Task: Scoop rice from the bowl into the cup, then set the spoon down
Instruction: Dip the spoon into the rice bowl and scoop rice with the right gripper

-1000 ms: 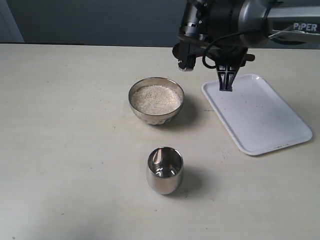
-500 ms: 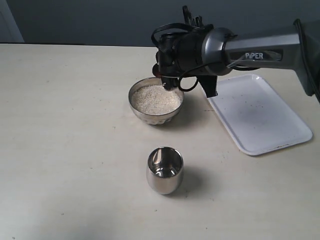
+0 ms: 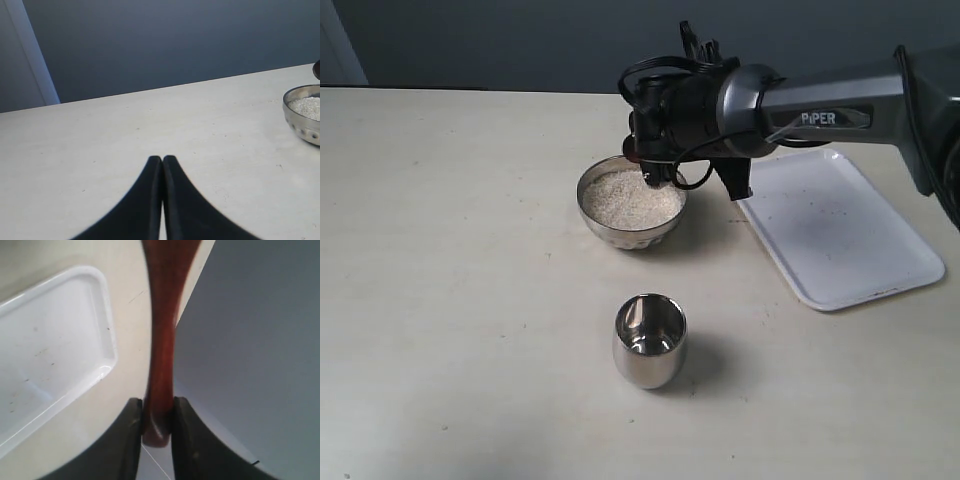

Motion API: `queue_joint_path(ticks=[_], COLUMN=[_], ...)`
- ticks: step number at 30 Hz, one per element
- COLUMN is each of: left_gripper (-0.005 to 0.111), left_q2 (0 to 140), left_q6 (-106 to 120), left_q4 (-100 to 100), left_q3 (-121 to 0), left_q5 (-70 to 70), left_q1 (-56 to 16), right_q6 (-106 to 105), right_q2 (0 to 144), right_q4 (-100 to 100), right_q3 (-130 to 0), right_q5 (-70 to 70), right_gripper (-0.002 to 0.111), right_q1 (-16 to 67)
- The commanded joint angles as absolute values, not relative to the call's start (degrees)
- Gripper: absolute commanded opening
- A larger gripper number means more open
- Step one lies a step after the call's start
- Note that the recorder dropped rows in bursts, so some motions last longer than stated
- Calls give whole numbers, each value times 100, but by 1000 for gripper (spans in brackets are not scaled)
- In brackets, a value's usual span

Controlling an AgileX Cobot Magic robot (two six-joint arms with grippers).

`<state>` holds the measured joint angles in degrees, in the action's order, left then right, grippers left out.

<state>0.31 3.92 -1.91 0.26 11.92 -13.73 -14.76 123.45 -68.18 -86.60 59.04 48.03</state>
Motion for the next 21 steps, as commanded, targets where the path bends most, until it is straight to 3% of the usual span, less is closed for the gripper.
queue_joint_path(ticks=[1, 21], left_gripper=[0, 0], left_q2=[0, 0], left_q6=[366, 366], left_q4=[-175, -175], left_q3=[0, 0], left_q5=[1172, 1172], left_q1=[-1387, -1387], right_q6=[-1492, -2327], right_q2=[12482, 12609], right_q4=[-6875, -7329], right_q3=[-8694, -8694], right_q5=[5827, 5616], right_gripper=[-1, -1], right_q1=[4820, 4929])
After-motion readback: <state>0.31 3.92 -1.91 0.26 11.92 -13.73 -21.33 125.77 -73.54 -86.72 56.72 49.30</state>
